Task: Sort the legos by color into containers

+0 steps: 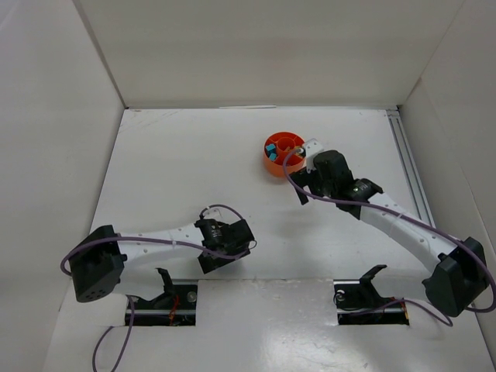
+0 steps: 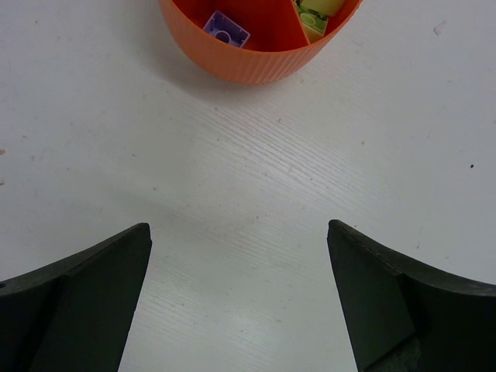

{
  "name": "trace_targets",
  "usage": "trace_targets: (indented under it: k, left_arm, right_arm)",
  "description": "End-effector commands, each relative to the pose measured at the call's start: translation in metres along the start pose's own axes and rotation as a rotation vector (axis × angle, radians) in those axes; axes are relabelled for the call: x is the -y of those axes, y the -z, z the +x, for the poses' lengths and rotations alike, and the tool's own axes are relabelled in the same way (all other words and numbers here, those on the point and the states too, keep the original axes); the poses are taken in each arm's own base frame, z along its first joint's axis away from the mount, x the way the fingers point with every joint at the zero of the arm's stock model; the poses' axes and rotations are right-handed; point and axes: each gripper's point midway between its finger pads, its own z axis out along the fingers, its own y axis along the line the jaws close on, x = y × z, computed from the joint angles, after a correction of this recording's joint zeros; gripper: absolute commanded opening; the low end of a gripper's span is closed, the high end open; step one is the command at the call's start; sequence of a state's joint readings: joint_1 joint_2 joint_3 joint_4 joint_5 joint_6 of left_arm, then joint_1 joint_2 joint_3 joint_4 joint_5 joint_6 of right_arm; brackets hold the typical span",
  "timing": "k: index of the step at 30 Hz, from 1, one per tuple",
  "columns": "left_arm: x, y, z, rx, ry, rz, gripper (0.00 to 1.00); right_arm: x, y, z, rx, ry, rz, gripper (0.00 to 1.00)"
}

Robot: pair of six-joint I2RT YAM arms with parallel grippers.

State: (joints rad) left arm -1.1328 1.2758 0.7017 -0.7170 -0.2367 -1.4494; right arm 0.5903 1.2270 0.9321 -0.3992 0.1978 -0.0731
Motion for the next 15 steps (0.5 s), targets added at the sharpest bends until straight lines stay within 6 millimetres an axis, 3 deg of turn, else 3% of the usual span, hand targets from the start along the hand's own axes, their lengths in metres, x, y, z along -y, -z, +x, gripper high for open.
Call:
trace_targets:
  k: [1,5,13,15]
  left_arm:
    - [0.005,-0.002,-0.006,0.039,-0.016,0.003,0.97]
    - [0.001,-0.006,-0.009,0.059,-0.002,-0.027,0.87]
    - [-0.012,-0.011,-0.015,0.106,0.043,-0.108,0.92]
    - [-0.007,-0.013,-0.015,0.106,0.04,-0.084,0.85]
  right_arm:
    - [0.003,0.006,-0.002,0.013,-0.017,0.023,1.0]
    - [0.004,0.009,-0.004,0.022,-0.019,0.024,1.0]
    - [0.004,0.011,-0.003,0.022,-0.019,0.024,1.0]
    - [0.005,0.013,-0.005,0.031,-0.021,0.024,1.0]
